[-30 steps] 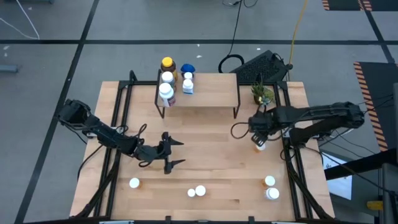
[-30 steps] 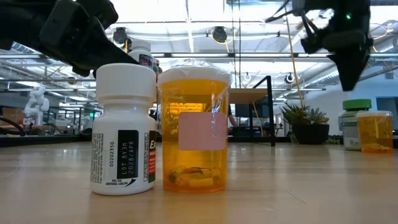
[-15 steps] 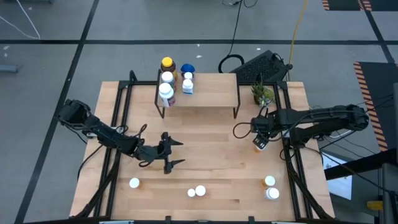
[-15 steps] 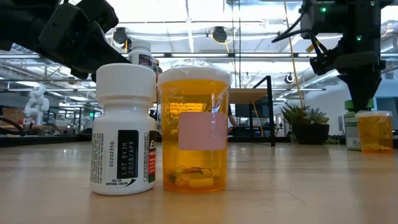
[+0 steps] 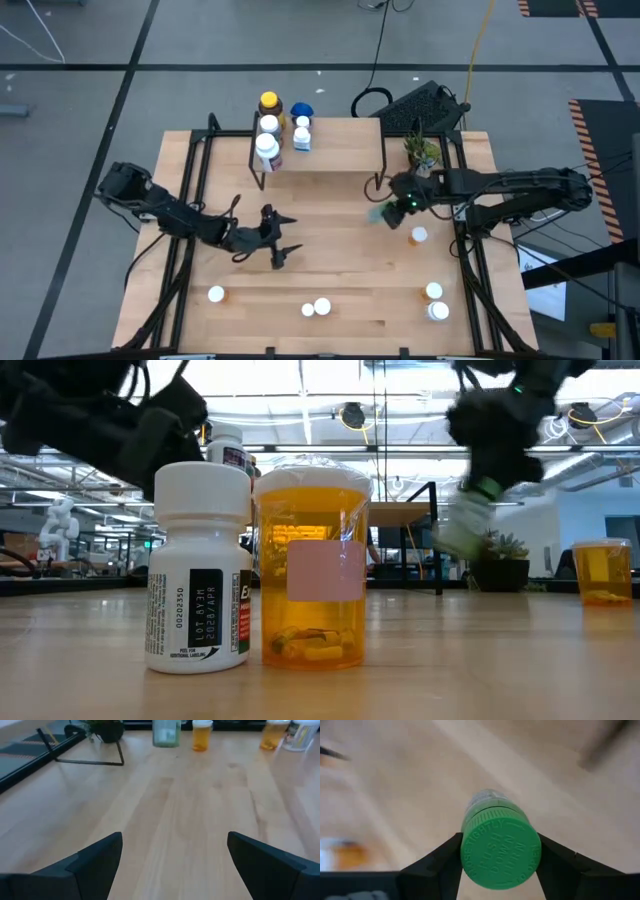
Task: Pick and place medicine bottles onto shelf by color
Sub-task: Put the small green medicine bottle on the shelf, aligned with the other blue, pink and white medicine bottle
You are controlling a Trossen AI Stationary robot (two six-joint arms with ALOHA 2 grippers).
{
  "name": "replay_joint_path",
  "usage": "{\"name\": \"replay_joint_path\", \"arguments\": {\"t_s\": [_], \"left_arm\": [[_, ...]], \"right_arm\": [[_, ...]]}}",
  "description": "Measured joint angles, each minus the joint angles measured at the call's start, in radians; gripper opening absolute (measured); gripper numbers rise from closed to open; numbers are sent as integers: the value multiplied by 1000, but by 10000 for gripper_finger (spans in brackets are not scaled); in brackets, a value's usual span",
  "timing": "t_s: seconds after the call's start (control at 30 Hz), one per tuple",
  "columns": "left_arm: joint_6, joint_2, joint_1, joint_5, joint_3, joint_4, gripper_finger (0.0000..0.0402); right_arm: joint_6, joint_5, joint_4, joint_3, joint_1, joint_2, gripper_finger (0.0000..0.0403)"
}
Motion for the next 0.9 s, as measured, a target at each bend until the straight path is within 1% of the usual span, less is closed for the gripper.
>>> {"name": "replay_joint_path", "arguments": {"t_s": [0.1,0.17,0.27,0.37,0.53,0.67,0.8,0.9], "left_arm": [[66,46,16,42,4,108,365],[108,75,19,57,16,149,365],[146,118,20,67,54,160,365],[150,163,20,68,98,160,365],[158,226,20,74,165,153,365],[147,248,22,30,196,131,365],[84,246,25,-48,206,82,365],[70,241,26,-50,205,60,365]], "right_arm": [[29,-81,156,1,7,44,199],[59,-123,253,1,17,94,199],[103,-162,391,0,36,182,201],[115,-184,514,13,52,270,201],[78,-161,551,109,68,397,202],[37,-147,529,203,84,480,202],[5,-150,547,274,101,533,203],[-2,-149,555,294,111,555,203]]}}
